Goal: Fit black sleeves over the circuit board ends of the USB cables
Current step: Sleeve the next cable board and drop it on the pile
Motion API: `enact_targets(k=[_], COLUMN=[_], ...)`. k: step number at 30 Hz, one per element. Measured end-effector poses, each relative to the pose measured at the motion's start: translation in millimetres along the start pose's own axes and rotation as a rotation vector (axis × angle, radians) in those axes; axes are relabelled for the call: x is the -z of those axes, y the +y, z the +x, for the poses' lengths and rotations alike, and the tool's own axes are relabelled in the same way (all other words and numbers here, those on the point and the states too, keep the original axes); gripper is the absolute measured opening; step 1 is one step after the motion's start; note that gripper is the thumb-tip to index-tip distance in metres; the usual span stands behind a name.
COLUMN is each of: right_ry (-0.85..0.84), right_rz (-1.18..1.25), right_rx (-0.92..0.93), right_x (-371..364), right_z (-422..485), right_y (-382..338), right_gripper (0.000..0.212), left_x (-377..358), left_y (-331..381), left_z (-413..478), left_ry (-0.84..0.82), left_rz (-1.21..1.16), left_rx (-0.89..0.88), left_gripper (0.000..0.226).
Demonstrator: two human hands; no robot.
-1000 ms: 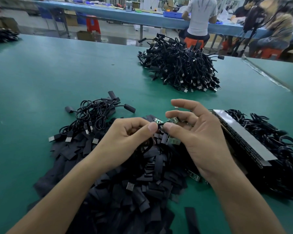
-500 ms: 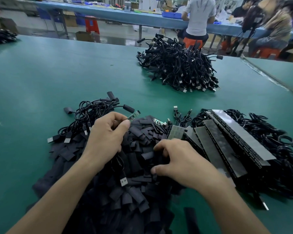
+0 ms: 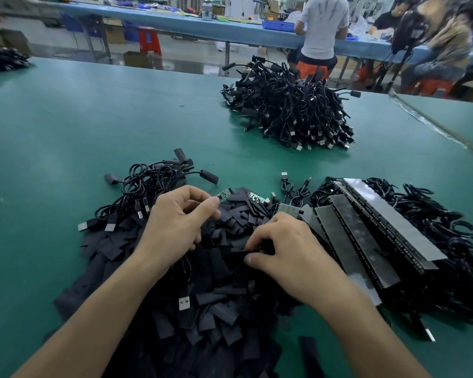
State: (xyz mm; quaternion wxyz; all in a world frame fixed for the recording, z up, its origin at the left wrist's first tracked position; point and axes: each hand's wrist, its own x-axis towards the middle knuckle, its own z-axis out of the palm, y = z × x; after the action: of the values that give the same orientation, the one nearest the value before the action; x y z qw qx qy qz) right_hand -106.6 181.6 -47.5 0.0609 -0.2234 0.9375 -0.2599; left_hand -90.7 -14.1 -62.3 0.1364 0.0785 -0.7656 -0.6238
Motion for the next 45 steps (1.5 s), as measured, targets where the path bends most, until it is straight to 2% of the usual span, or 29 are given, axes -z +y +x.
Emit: enact_targets(k=[2, 4, 11, 14, 22, 25, 28, 34, 39, 45], right_ry=[0.11, 0.196, 0.167, 0.2, 0.34, 0.378, 0.406, 0.379, 0.344, 0.312], right_rz=[0.066, 0.156, 0.396, 0.496, 0.31, 0.352, 0.451, 0.625, 0.636, 0.666], right_rx=[0.028, 0.033, 0.052, 0.045, 0.169, 0.119, 0.047, 0.007, 0.015, 0.023], right_x=[2.7, 5.1, 1.4, 2.4, 5.3, 6.4, 10.0, 12.9, 10.2, 9.6], right_z=[0.8, 1.9, 2.7, 3.3, -1.4, -0.2, 2.5, 5.7, 8.3, 8.5], right_y=[1.1, 1.3, -5.1, -4.3, -11.5, -7.4, -1.9, 5.7, 9.9, 11.5], right_gripper=[0.006, 0.013, 0.016, 0.014, 0.026, 0.026, 0.026, 0.023, 0.019, 0.021], left_x=[-1.7, -3.2, -7.4, -7.7, -10.8, -9.2, -7.0, -4.8, -3.2, -3.1], left_y=[2.0, 2.8, 6.3, 6.9, 8.9, 8.4, 7.0, 3.0, 1.8, 2.1], left_z=[-1.5, -2.3, -7.8, -8.0, -8.7, -7.1, -6.0, -4.5, -3.6, -2.9], left_ry=[-0.024, -0.039, -0.189, -0.204, -0.194, -0.163, -0.14, -0.148, -0.163, -0.169], left_rz=[0.001, -0.014, -0.039, -0.063, -0.081, -0.105, -0.124, -0.156, -0.191, -0.199], left_rx=[0.008, 0.022, 0.023, 0.026, 0.046, 0.075, 0.107, 0.112, 0.112, 0.119], left_gripper=[0.01, 0.009, 0.009, 0.01, 0.01, 0.002, 0.004, 0.007, 0.014, 0.009])
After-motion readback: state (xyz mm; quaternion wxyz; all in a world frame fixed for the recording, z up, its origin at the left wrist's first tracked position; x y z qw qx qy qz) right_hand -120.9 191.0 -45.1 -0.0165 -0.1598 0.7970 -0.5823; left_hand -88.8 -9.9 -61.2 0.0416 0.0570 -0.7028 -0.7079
